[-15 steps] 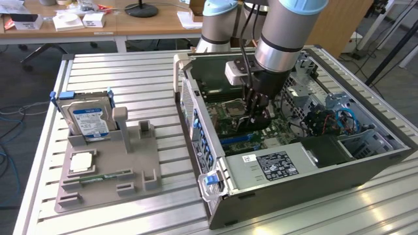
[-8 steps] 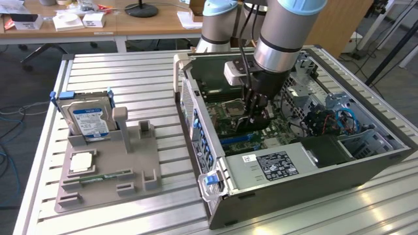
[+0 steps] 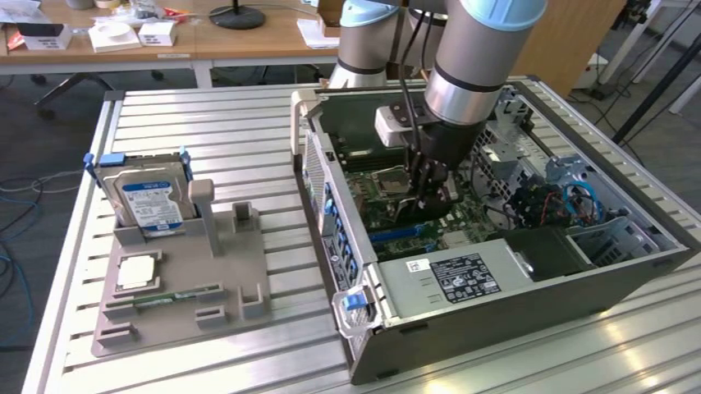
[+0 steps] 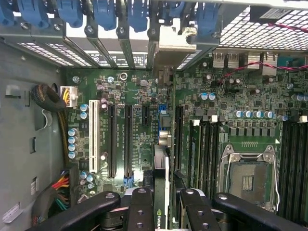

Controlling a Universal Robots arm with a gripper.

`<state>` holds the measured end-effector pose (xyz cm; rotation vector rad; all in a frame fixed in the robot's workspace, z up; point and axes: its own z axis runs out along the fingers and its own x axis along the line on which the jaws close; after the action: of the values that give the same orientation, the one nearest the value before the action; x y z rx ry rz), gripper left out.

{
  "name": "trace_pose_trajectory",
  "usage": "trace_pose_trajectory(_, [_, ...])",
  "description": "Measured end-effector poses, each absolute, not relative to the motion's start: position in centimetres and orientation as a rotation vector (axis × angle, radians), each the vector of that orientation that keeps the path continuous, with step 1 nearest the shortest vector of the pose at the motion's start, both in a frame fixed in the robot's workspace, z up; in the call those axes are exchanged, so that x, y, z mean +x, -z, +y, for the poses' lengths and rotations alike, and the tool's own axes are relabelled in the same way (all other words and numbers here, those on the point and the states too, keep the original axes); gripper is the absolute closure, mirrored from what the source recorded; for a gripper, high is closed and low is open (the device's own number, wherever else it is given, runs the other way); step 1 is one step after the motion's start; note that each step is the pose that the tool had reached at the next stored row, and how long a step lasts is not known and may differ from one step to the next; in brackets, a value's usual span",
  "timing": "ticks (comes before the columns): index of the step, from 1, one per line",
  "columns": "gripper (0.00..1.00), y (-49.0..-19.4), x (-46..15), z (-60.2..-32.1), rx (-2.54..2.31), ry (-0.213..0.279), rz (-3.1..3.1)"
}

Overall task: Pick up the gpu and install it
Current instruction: 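Insert the gpu into the slot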

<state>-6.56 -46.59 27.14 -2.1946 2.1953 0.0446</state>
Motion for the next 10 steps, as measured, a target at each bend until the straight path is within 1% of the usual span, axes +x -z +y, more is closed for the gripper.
trace_pose_trajectory(10, [0.74,-26.83,-6.56,-46.59,-2.195,-0.045,2.195])
